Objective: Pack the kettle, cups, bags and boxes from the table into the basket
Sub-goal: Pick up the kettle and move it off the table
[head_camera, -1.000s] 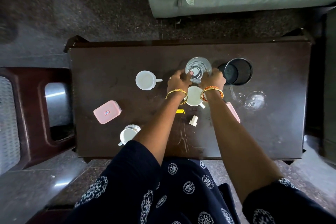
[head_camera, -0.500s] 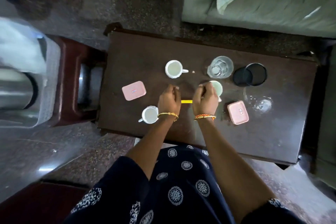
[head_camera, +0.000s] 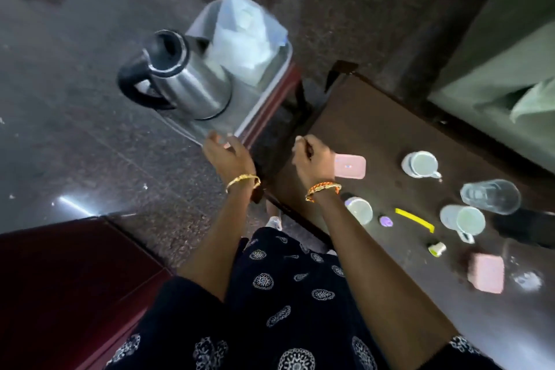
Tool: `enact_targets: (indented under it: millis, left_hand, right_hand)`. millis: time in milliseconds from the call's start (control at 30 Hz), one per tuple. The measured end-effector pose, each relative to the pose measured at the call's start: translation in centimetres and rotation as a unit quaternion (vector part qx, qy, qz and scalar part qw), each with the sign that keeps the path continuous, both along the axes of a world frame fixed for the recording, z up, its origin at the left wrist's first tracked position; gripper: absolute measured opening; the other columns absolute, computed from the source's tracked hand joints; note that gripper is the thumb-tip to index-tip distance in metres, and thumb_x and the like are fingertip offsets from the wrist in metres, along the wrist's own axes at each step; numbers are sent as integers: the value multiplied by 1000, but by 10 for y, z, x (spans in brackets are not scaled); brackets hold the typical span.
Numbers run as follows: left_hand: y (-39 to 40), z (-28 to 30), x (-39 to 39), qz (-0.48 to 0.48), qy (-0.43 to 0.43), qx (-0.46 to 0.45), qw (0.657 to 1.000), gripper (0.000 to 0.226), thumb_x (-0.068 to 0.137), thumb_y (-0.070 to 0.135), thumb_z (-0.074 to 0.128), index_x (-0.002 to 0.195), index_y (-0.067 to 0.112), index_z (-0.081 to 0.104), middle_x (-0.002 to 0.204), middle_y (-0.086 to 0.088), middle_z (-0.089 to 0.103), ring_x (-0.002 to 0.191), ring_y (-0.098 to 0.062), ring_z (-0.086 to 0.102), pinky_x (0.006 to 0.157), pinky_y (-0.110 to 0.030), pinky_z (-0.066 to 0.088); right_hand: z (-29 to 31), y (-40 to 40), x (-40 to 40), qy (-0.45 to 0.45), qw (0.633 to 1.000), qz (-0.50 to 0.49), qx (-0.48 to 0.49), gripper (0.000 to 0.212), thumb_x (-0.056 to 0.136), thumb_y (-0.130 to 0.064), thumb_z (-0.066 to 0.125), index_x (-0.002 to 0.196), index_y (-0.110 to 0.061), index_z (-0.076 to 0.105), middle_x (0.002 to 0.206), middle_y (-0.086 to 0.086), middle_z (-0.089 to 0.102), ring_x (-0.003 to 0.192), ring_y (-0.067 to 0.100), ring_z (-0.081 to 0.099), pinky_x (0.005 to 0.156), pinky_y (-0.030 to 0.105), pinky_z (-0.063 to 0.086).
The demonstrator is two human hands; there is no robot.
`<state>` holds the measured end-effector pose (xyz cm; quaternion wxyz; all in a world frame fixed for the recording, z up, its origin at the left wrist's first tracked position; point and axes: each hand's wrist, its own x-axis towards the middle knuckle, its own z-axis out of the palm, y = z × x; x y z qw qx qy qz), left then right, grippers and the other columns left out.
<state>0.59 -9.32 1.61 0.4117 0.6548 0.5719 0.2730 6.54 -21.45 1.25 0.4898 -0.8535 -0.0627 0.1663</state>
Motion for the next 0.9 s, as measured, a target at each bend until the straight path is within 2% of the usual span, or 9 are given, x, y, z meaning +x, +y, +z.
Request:
enact_targets:
  millis: [67,167,300,400,500,600,733,800,900]
  left_hand:
    - [53,8,-7,61,-11,4,998,46,85,6,55,124,-13,38,123,-30,43,116,-39,45,103,-30,36]
    - [120,15,-14,89,-44,7,995,68,80,6,61,136,-11,28,140,-29,33,134,-38,32,109,-23,20]
    - [185,16,-18,60,-96,-51,992,64,91,21,53,144,3,22,154,-17,23,143,-27,22,115,-28,20]
    - [211,14,-16,37,-143,-110,983,46,98,30,42,138,8,41,145,-13,43,134,-22,41,112,-31,33]
    - [227,8,-19,44,-147,-144,978,41,99,32,37,128,9,55,131,-13,57,119,-19,54,100,-27,43]
    - [238,1,-24,40,-122,-141,982,39,100,28,35,122,6,58,125,-16,60,109,-19,56,89,-23,43]
    - [244,-1,-26,27,-11,-93,995,42,96,38,34,110,13,64,117,-16,63,110,-29,55,94,-37,43]
    - [234,-2,-29,36,-7,-88,995,43,94,39,35,103,10,65,113,-18,64,107,-31,56,93,-39,43]
    - [198,-3,-37,38,-21,-101,994,43,92,42,38,102,9,64,106,-17,64,98,-26,57,85,-35,43]
  right_hand:
    - [4,48,-5,66,997,32,36,33,84,-36,47,66,-9,55,57,10,64,57,31,61,61,46,53]
    - [12,108,-12,128,987,77,63,33,82,-36,51,64,-9,55,54,8,63,59,30,63,65,51,55]
    - [28,170,-19,174,968,157,85,25,78,-35,53,65,-15,61,57,-1,65,56,15,62,63,41,52]
    - [39,201,-18,196,954,214,71,20,84,-29,53,76,-14,64,66,1,69,62,12,59,63,35,48]
    - [46,222,-19,210,948,231,63,16,87,-20,53,84,-11,67,83,12,72,75,19,61,72,40,50]
    - [47,240,-22,234,941,240,57,17,90,-17,52,89,-7,65,92,18,69,79,21,58,70,36,46]
    - [45,257,-23,271,941,198,40,28,91,-26,54,102,-2,63,94,12,65,84,21,58,71,34,49]
    - [43,263,-24,305,934,178,44,34,90,-30,56,104,1,62,94,11,63,82,19,56,65,31,48]
    - [39,270,-25,346,928,121,62,31,86,-33,61,98,-5,62,90,9,63,82,22,59,69,32,48]
